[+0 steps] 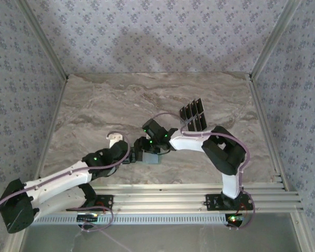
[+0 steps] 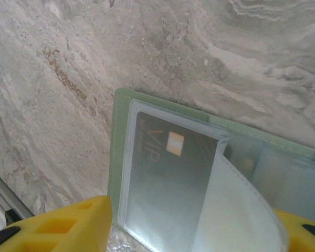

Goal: Put the credit cards into the card holder

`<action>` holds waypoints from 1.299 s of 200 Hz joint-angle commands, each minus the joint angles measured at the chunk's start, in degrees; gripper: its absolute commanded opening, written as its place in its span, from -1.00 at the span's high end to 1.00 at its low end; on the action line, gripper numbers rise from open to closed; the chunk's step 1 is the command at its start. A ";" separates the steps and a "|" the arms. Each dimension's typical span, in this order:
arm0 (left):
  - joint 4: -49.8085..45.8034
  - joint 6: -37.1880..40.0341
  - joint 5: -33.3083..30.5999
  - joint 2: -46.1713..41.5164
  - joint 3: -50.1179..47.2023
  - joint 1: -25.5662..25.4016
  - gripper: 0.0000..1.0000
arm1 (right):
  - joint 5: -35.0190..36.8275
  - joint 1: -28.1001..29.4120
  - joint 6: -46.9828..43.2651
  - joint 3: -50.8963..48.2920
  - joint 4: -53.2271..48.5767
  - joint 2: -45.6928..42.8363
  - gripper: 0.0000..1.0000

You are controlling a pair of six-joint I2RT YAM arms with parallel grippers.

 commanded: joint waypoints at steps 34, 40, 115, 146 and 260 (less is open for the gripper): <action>-1.94 -1.65 -0.34 -3.53 -0.89 1.54 -1.00 | -0.86 1.72 -1.09 8.30 -6.02 5.51 -0.10; -2.09 -1.62 -0.27 -3.89 -0.99 1.75 -0.99 | -0.82 1.86 -1.18 8.67 -6.21 5.51 -0.11; -3.47 -1.53 0.40 -7.89 -1.96 3.25 -0.99 | 0.48 3.02 -1.10 10.46 -7.85 4.76 -0.15; -3.56 -1.54 0.81 -8.05 -1.88 3.53 -1.00 | -0.25 3.23 -0.86 11.91 -7.95 6.62 -0.15; -3.28 0.20 3.17 -0.05 0.87 5.29 -0.99 | 6.41 -8.42 -15.06 12.32 -28.25 -11.89 -0.13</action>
